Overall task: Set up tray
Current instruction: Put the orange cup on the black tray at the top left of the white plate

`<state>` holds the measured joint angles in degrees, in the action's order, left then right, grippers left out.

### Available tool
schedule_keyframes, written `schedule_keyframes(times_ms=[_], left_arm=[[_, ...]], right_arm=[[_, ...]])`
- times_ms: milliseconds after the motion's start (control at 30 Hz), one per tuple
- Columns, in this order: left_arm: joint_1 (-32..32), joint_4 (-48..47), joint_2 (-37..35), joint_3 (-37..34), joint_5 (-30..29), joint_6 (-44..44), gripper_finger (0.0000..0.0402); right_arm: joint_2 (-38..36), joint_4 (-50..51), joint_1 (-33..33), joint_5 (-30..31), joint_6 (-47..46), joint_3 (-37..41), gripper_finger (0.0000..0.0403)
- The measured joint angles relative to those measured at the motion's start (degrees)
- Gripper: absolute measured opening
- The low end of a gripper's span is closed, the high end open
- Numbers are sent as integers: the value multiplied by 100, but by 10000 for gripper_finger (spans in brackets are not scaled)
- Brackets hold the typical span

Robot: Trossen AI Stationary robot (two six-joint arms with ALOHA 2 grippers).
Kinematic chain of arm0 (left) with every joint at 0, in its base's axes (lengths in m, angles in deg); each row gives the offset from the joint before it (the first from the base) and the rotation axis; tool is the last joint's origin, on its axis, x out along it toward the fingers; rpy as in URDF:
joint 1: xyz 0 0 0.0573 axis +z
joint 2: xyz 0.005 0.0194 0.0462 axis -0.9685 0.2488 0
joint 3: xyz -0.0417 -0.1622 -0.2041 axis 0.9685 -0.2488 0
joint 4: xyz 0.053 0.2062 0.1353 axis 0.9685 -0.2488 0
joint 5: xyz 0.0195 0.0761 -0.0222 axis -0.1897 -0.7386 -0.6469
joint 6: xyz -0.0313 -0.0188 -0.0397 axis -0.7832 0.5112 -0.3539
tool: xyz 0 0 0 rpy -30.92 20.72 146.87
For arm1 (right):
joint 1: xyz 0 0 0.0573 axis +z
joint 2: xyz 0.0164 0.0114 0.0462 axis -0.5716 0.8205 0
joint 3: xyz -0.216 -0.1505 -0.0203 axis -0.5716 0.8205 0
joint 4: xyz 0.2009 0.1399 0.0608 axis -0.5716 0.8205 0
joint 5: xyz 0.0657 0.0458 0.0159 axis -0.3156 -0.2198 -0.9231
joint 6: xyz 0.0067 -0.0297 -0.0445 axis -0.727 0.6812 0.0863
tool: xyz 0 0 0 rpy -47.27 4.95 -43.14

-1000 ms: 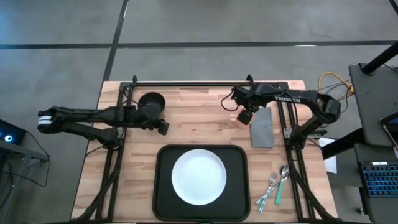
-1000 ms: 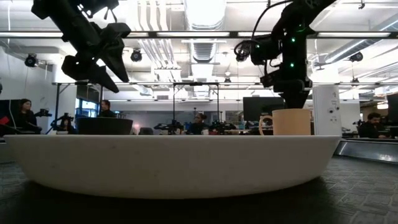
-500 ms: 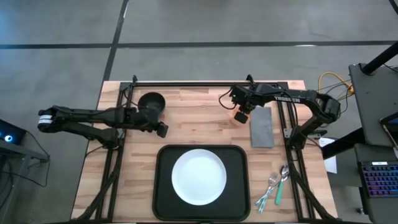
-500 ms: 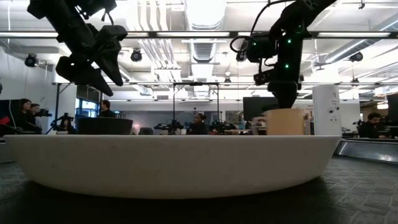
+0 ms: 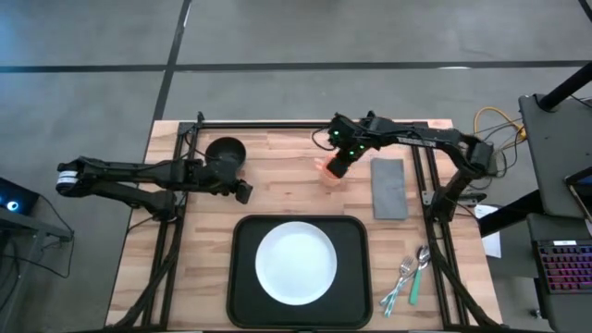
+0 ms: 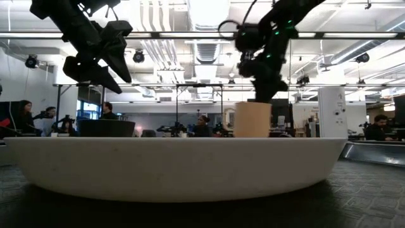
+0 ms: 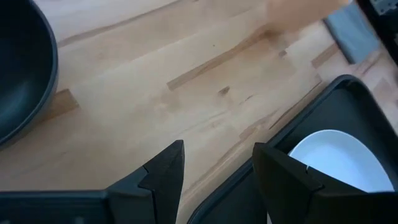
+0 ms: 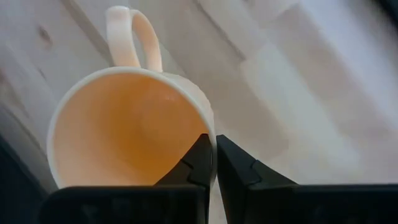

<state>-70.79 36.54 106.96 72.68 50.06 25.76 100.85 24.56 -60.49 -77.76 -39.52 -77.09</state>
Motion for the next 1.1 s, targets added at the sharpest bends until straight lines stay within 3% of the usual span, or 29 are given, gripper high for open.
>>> schedule_keyframes(times_ms=[133,567,800,1000,1100], left_arm=[[0,-7,0,0,2,6,171],[0,-4,0,1,0,-16,171],[0,53,0,0,-4,-134,171],[2,306,74,-2,-7,-41,171],[10,549,204,-14,-9,39,171]], right_arm=[[669,-22,205,-83,-613,-458,9],[2181,-97,753,-415,-1338,-2639,25],[2742,-4,938,-487,-1349,-3606,84],[2709,225,973,-351,-797,-4006,146],[2532,478,972,29,-563,-4048,169]])
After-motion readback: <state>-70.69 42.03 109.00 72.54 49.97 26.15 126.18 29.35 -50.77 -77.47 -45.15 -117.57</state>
